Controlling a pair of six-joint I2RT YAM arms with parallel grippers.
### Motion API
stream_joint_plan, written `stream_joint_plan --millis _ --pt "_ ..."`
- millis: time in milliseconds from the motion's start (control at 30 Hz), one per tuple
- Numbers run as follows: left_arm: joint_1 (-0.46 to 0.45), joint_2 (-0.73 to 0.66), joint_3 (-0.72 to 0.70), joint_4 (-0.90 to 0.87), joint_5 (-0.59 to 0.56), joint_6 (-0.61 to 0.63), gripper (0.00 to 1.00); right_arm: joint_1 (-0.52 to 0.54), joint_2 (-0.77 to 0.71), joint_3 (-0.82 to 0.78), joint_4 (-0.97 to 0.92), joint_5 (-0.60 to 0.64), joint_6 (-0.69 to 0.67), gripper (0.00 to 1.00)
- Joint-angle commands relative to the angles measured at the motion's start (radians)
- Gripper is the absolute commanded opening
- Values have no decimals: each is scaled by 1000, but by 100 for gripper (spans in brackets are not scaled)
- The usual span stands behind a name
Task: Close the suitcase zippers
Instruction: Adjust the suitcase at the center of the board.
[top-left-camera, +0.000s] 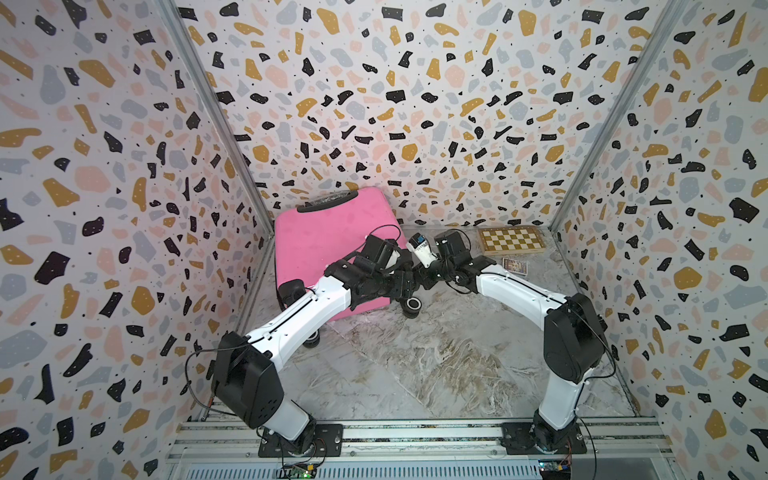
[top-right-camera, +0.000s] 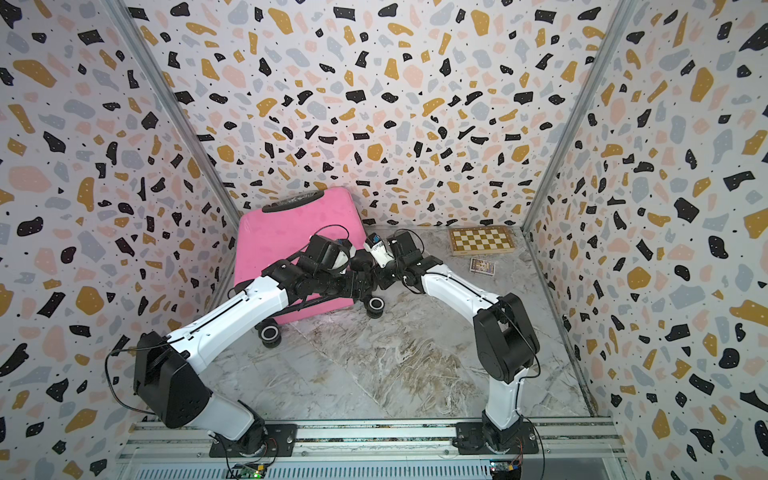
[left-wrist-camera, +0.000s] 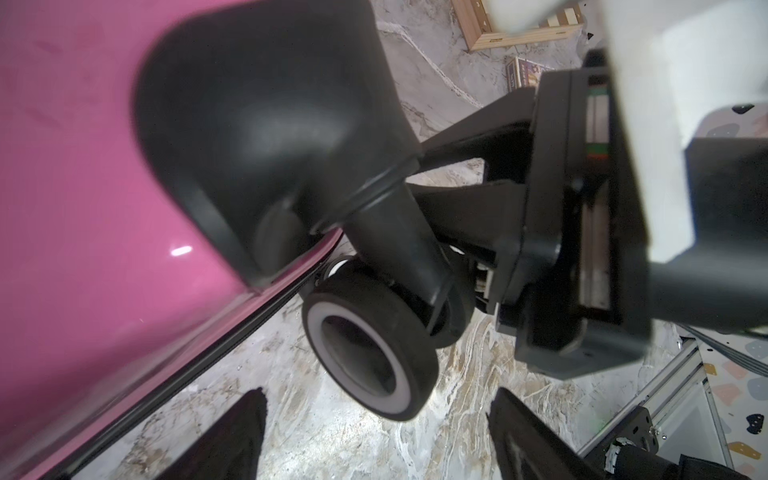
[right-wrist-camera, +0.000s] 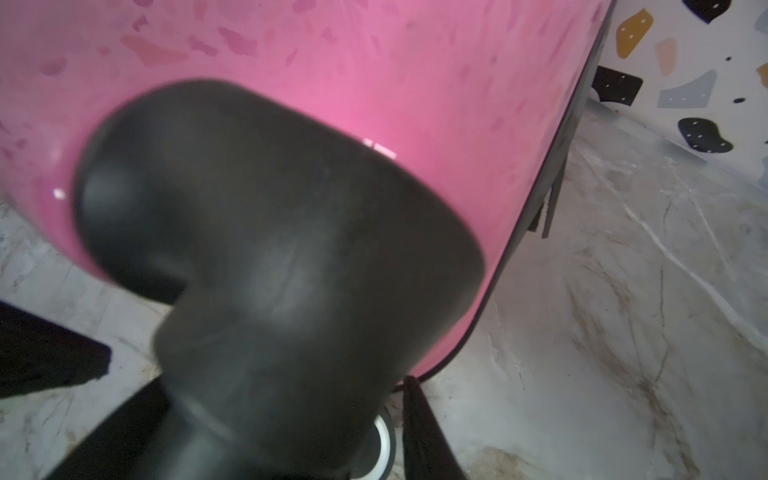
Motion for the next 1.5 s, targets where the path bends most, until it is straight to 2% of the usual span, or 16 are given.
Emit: stream_joint_plan --millis 0,167,367,700,900,1033,1100,1367,1467 --pt "-26 6 62 -20 -45 48 83 24 -55 -33 3 -79 28 20" --pt "-49 4 82 -42 -127 57 85 1 -85 -85 29 -54 70 22" --pt "-75 62 126 -58 -159 65 86 -54 -77 -102 48 -118 108 26" --pt "-94 153 184 -62 -191 64 86 -86 -61 -97 56 -154 115 25" --pt "-96 173 195 -41 -237 10 84 -90 -62 -115 60 -167 110 24" --pt "-96 190 194 -31 -308 -26 83 -90 -71 -127 67 -176 111 24" --pt "-96 200 196 -33 -335 -43 80 -91 -76 -132 69 -176 110 24" --pt "-98 231 188 13 -312 -77 77 -107 -110 -175 83 -177 109 27" --pt "-107 248 213 -15 -340 -73 77 -120 -121 -195 83 -167 112 28"
